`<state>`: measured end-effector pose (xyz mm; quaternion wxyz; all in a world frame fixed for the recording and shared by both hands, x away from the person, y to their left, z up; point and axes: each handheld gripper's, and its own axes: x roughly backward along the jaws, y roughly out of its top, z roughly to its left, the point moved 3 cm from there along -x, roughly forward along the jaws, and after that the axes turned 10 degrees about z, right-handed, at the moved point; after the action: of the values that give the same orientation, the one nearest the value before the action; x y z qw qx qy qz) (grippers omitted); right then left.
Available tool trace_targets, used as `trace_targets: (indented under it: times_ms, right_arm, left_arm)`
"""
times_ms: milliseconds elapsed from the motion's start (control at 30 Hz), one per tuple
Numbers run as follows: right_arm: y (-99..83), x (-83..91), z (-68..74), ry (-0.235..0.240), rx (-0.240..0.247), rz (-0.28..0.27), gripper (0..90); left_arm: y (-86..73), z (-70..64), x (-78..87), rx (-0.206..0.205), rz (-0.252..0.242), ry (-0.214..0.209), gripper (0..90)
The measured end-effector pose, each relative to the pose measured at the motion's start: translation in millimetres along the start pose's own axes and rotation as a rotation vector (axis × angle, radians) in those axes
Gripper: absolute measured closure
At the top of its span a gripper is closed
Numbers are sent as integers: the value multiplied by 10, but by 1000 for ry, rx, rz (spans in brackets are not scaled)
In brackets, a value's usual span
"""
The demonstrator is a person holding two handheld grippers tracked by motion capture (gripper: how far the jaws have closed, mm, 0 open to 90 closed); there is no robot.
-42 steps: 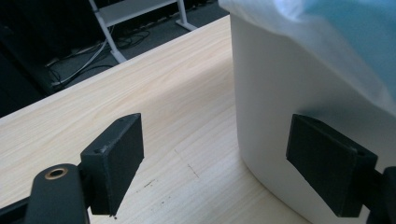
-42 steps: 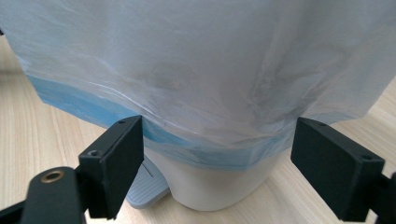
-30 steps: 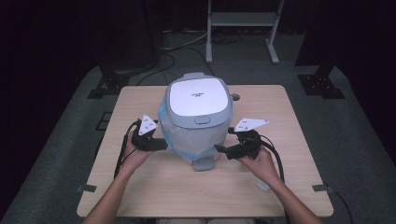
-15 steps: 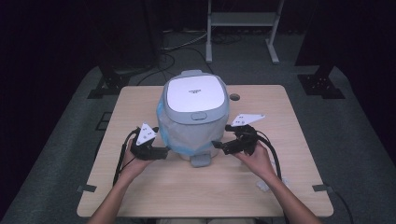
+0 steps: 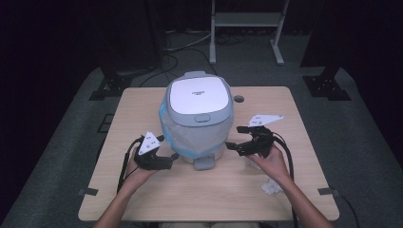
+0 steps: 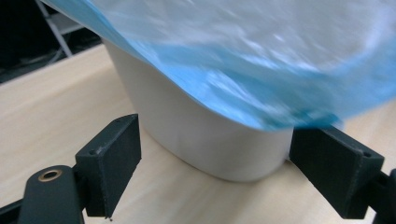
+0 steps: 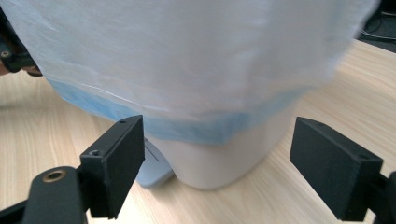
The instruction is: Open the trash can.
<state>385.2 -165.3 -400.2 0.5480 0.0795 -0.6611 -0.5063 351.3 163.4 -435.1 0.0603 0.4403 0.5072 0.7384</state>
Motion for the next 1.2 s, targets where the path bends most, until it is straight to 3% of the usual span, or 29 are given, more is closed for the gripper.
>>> trace_targets:
  times_ms: [300,733,933,1100,1200]
  right_arm:
    - [-214,312,-145,-11,-50,-18,164]
    - [-560,569,-256,-24,-113,-37,164]
    - [-642,662,-275,-34,-122,-39,164]
    - [-701,708,-285,-39,-129,-42,164]
    - [-732,732,-297,-41,-136,-39,164]
  left_arm:
    - [-87,-181,45,-8,33,-67,159]
    - [-92,-529,-114,-52,59,-126,169]
    - [-56,-617,-170,-51,49,-148,218]
    - [-45,-708,-270,-79,71,-156,261]
    - [-29,-743,-320,-89,66,-149,336]
